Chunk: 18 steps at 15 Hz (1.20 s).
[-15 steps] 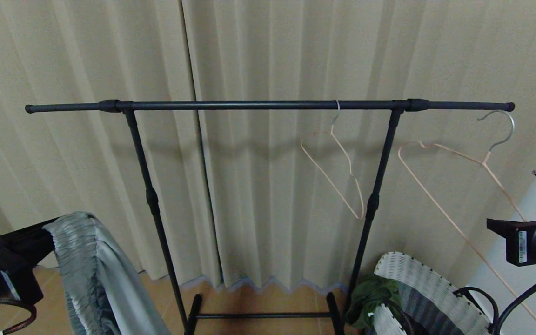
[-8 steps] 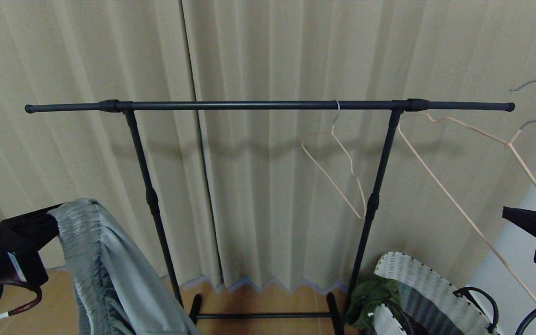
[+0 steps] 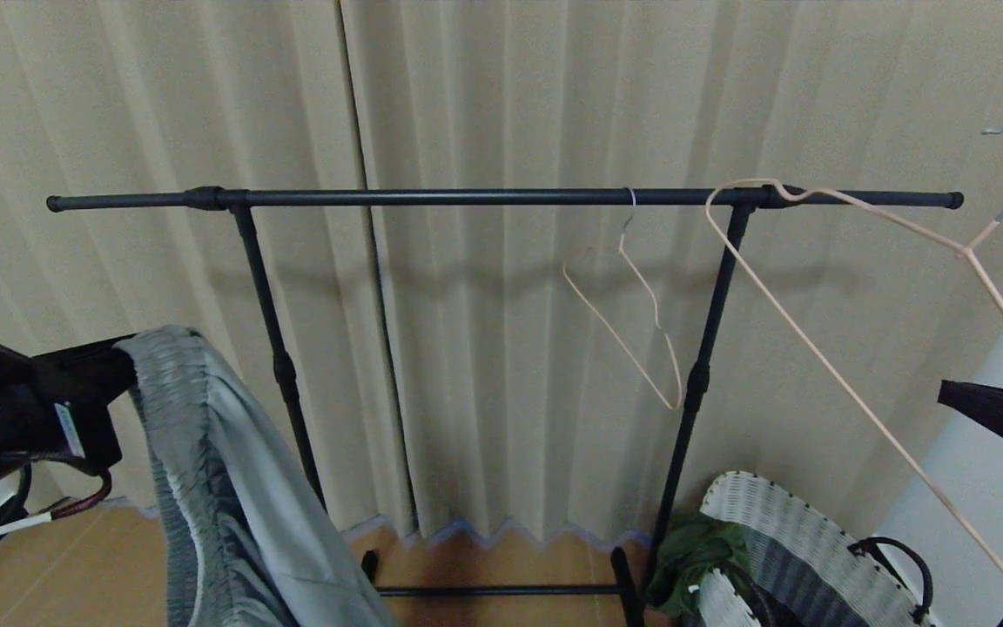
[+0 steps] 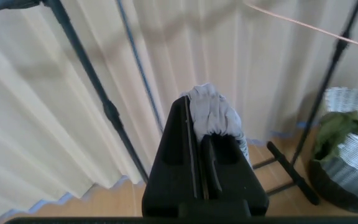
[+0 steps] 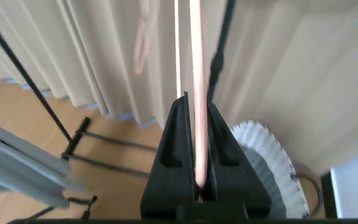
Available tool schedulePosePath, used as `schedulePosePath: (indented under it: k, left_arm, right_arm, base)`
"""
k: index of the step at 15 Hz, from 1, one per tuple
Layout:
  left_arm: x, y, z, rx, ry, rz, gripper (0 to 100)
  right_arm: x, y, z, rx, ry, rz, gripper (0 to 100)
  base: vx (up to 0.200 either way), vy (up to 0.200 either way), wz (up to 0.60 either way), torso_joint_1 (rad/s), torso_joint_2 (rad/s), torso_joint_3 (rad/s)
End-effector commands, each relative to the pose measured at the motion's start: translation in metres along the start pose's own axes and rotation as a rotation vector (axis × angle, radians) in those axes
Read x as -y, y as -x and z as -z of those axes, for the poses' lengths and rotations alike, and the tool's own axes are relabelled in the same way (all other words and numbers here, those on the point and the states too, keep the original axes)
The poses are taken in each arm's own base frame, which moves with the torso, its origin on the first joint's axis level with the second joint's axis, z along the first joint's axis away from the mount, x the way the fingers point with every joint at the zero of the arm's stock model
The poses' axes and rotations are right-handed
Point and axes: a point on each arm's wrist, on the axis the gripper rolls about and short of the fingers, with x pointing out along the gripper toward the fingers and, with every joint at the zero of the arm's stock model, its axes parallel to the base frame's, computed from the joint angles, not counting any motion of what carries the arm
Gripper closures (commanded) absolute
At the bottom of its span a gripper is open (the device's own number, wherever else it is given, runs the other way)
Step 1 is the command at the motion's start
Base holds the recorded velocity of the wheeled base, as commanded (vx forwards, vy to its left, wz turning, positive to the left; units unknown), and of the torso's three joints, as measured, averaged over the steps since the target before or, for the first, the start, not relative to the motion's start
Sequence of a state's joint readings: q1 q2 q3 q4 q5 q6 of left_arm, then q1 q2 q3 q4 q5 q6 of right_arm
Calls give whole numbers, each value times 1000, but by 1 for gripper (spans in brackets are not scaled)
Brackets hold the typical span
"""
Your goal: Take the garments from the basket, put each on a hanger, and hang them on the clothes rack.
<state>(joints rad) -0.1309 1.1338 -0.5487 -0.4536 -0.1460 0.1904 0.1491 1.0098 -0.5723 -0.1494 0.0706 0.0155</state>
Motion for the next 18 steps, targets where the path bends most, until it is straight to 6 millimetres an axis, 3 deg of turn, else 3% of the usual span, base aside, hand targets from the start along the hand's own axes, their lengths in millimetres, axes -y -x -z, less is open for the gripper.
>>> schedulePosePath:
  k: [1, 5, 9, 10, 12, 18]
  left_arm:
    - [6, -22, -6, -26, -6, 2, 100]
    - [10, -45, -19, -26, -14, -23, 100]
    - [12, -64, -29, -27, -15, -72, 100]
    - [19, -78, -35, -35, -20, -100, 100]
    - [27, -97, -37, -55, -24, -141, 100]
    - [43, -144, -45, -63, 32, -214, 100]
  right_arm:
    - [-4, 2, -6, 23, 10, -34, 100]
    - [-14, 6, -7, 34, 31, -113, 100]
    - [-31, -11, -11, -14, 61, -247, 100]
    - [-48, -32, -11, -80, 72, -325, 100]
    - [-70, -45, -9, -144, 36, -407, 100]
    - [-128, -48, 10, -290, 56, -634, 100]
  base:
    - [0, 0, 0, 0, 0, 0]
    - [0, 0, 0, 0, 0, 0]
    - [0, 0, 0, 0, 0, 0]
    - [0, 0, 0, 0, 0, 0]
    - [0, 0, 0, 0, 0, 0]
    - [0, 0, 0, 0, 0, 0]
